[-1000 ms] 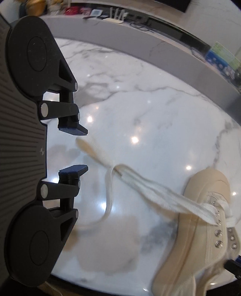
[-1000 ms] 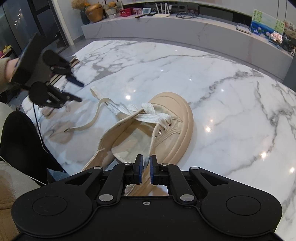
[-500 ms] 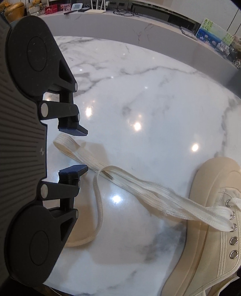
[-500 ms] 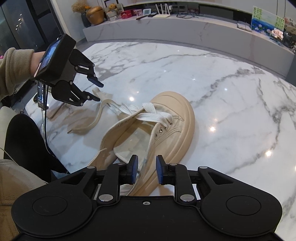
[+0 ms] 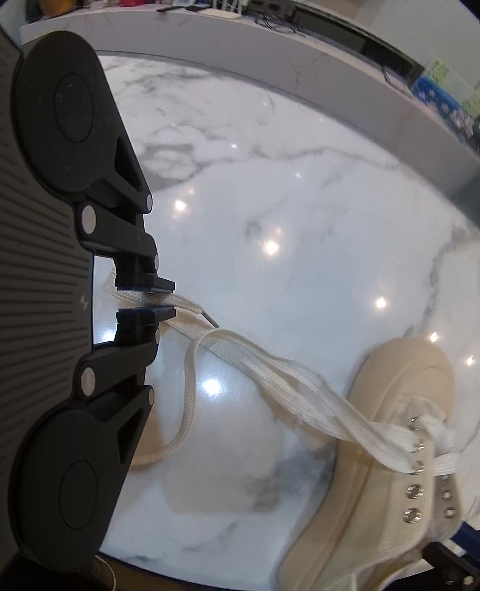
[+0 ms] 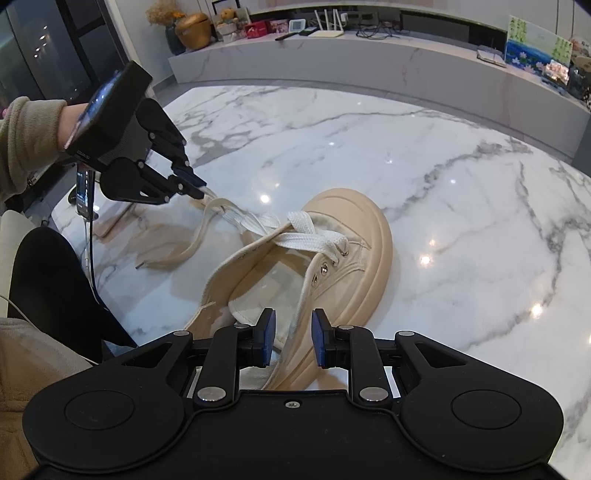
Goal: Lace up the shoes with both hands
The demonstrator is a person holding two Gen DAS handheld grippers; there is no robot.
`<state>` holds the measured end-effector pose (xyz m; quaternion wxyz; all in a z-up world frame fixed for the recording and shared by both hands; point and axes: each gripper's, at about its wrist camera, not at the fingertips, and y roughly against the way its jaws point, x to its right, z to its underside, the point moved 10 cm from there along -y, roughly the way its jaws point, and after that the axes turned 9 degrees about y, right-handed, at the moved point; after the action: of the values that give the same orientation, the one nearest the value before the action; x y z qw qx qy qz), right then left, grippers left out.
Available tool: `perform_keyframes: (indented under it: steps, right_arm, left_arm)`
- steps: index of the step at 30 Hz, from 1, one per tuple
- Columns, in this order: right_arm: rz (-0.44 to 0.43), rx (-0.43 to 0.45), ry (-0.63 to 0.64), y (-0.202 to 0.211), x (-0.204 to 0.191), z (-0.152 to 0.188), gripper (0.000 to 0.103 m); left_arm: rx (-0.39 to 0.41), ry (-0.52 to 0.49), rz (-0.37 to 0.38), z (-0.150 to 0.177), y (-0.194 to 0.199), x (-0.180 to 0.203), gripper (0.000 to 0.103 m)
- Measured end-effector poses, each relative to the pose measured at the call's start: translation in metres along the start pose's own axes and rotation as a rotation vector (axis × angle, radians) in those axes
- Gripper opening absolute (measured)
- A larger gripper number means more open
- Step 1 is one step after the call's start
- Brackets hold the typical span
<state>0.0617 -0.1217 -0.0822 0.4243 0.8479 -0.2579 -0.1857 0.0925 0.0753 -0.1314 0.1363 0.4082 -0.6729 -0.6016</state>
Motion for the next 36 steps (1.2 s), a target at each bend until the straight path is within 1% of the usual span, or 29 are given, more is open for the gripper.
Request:
perform_keyframes:
  steps: [3,5,7,11,14,16,21,24,27,31,36]
  right_arm:
    - [0.009,0.007,0.009,0.002,-0.003,-0.002,0.02]
    - [0.012,0.013,0.019,0.004,-0.006,-0.003,0.02]
    - [0.022,0.017,0.026,0.006,-0.008,-0.004,0.02]
    - [0.039,0.027,0.03,0.011,-0.012,-0.003,0.02]
    - [0.043,0.041,0.042,0.017,-0.017,-0.003,0.02]
    - [0.044,0.051,0.049,0.02,-0.02,-0.003,0.02]
    - [0.05,0.076,0.068,0.027,-0.028,-0.007,0.02]
    - [0.05,0.088,0.085,0.029,-0.033,-0.01,0.02]
    - [0.047,0.096,0.106,0.031,-0.038,-0.012,0.02]
    - [0.044,0.107,0.133,0.034,-0.044,-0.016,0.02]
    - [0.048,0.116,0.156,0.035,-0.046,-0.022,0.02]
  left_arm:
    - [0.03,0.052,-0.055,-0.001,0.023,-0.008,0.006]
    - [0.051,0.069,-0.076,-0.003,0.033,-0.011,0.006]
    - [0.088,0.099,-0.118,-0.008,0.055,-0.018,0.006]
    - [0.126,0.107,-0.198,-0.018,0.082,-0.033,0.006]
    - [0.129,0.113,-0.243,-0.019,0.102,-0.04,0.006]
    - [0.13,0.109,-0.289,-0.019,0.117,-0.046,0.006]
    - [0.119,0.124,-0.366,-0.011,0.137,-0.056,0.006]
    - [0.1,0.142,-0.438,-0.004,0.147,-0.067,0.006]
    - [0.081,0.156,-0.493,0.004,0.154,-0.077,0.004]
    - [0.079,0.171,-0.529,0.007,0.163,-0.084,0.004]
    - [0.087,0.172,-0.552,0.002,0.166,-0.083,0.004]
